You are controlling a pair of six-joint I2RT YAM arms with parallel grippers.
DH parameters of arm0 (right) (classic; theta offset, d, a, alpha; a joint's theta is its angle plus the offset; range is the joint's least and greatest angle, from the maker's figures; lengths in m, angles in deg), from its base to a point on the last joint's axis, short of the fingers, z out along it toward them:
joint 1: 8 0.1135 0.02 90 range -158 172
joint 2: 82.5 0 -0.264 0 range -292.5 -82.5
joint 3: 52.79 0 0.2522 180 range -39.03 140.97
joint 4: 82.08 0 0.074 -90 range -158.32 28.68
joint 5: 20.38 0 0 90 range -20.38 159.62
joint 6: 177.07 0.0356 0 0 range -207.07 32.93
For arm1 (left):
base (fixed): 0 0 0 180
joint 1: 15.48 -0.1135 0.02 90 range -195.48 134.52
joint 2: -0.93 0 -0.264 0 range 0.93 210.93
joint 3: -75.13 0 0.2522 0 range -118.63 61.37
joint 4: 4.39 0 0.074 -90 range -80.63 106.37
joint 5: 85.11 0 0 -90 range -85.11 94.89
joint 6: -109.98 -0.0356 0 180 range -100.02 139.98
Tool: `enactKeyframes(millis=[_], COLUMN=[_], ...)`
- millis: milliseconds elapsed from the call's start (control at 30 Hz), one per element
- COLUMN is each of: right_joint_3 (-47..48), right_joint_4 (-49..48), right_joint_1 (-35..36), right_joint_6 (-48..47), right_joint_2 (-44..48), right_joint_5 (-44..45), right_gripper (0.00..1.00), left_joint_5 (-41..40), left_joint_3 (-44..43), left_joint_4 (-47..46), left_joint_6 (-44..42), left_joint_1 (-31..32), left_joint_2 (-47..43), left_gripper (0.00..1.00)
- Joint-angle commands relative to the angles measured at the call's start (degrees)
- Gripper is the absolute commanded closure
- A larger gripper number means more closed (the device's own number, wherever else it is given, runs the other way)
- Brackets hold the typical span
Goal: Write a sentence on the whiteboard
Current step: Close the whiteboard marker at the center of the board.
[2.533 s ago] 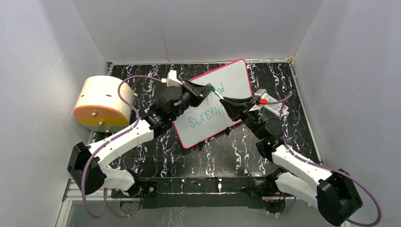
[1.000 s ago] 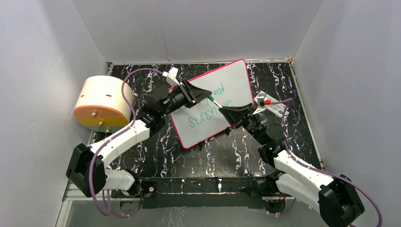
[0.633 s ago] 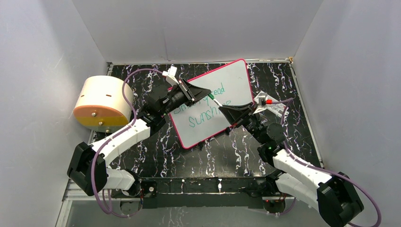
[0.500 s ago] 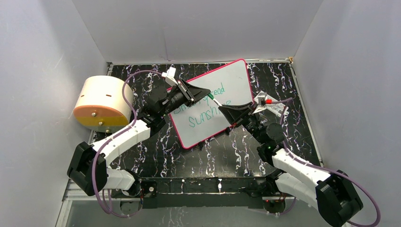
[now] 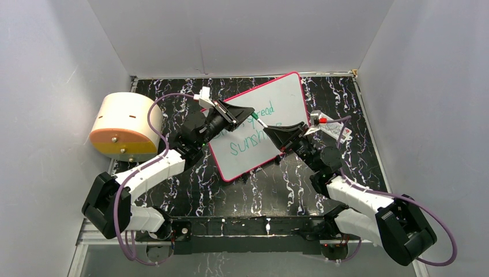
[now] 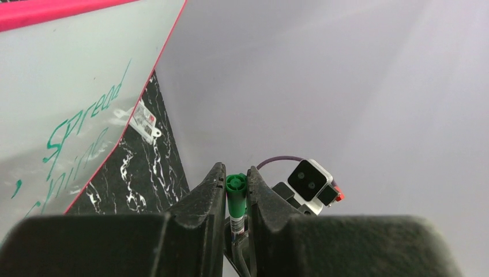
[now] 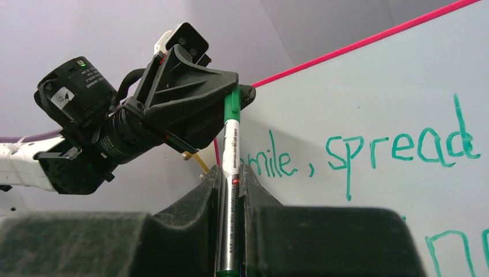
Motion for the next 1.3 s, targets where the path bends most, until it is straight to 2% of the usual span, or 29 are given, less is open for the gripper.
enactKeyframes(millis=[0, 133, 367, 600, 833, 1000, 1100, 1267], right_joint_3=[5.1, 5.2, 4.5, 2.1, 2.4, 3.3, 4.9, 7.9], right_joint_4=[-2.5, 2.1, 4.2, 9.0, 21.7, 33.8, 45.2, 63.7], right_joint_1=[0.2, 0.1, 0.1, 0.0, 0.0, 0.1, 0.1, 0.0], right_joint_6=[-0.3, -1.8, -2.7, -3.2, -6.7, -9.2, -11.1, -10.1], right_joint_2=[-0.8, 1.1, 2.7, 6.9, 12.9, 18.1, 21.5, 24.8], right_joint_5=[0.8, 1.8, 2.6, 4.0, 6.7, 10.2, 16.7, 34.9], right_gripper=[1.00, 1.00, 1.00, 1.00, 1.00, 1.00, 1.00, 1.00], left_joint_5=[10.4, 11.0, 10.7, -1.6, -10.3, -16.7, -21.8, -29.7], left_joint_3=[0.7, 1.8, 3.9, 0.7, -5.3, -10.8, -14.7, -19.5], left_joint_4=[-1.4, -1.4, -0.8, 16.4, 30.0, 40.3, 47.3, 55.3], left_joint_6=[-0.8, -2.2, -4.2, -14.0, -21.1, -27.8, -32.5, -38.5], left_joint_1=[7.8, 9.1, 11.3, 9.3, 6.0, 4.3, 3.8, 1.2], left_joint_2=[0.7, -0.3, -1.3, -8.1, -11.3, -13.9, -14.7, -15.6], left_gripper=[1.00, 1.00, 1.00, 1.00, 0.66, 0.58, 0.51, 0.35])
